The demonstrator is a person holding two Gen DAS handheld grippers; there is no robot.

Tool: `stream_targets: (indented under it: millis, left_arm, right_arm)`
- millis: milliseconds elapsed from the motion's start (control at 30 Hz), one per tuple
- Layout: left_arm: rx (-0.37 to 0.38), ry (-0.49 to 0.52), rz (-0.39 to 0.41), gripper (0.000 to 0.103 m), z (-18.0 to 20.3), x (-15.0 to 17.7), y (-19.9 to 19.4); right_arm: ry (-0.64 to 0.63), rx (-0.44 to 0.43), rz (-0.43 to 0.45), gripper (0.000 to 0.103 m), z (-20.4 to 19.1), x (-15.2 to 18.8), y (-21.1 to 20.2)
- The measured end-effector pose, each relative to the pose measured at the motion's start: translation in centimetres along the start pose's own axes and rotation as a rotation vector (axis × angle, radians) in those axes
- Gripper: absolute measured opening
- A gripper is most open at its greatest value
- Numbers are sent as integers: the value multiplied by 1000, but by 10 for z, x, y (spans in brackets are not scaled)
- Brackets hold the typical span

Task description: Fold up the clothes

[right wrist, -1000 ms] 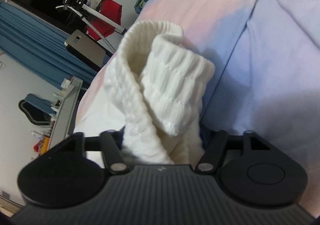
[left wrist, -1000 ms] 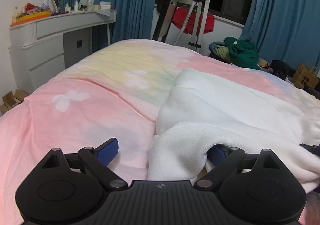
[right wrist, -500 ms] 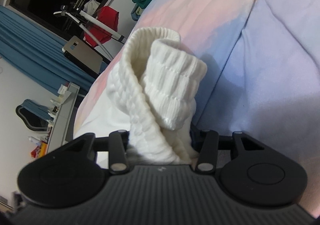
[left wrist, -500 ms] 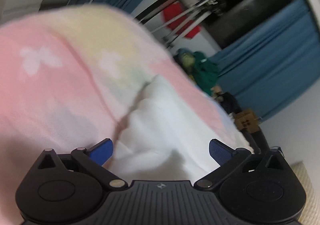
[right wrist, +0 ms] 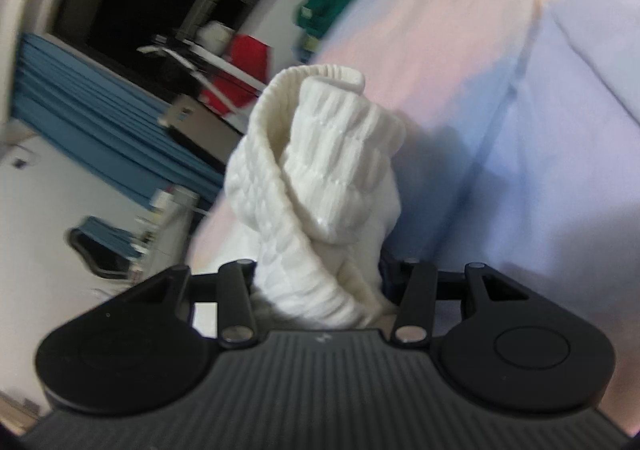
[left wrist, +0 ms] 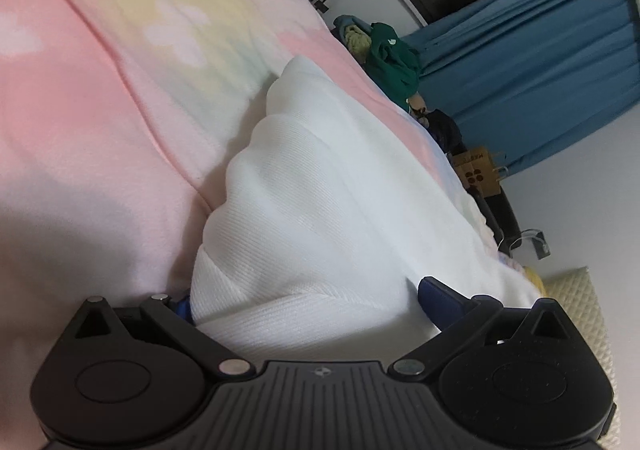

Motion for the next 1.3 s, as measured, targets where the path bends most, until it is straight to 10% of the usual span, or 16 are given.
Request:
stream_targets:
  millis: [433, 767, 1000, 1300]
  left_arm:
    - [-102, 99, 27, 81, 0, 9, -4]
    - [44, 18, 92, 59, 48, -3, -41]
    - [161, 44, 112, 59, 139, -8, -28]
    - [293, 197, 42, 59, 314, 18, 129]
  right_arm:
    - [-89, 123, -3, 40, -2, 5, 5]
    - [-169, 26, 82, 37, -54, -16, -31]
    - [-131, -61, 211, 37, -65, -88, -94]
    - [-37, -37, 411, 37, 22, -243, -158]
Point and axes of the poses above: each gripper's, at about its wrist camera, not at the fingertips, and y roughly the way its jaws point, z to its right, x to its underside, the point moved 10 cm from there along y, roughly the way its jaws point, and after that the axes turned 2 degrees about y, right-handed, at the moved point
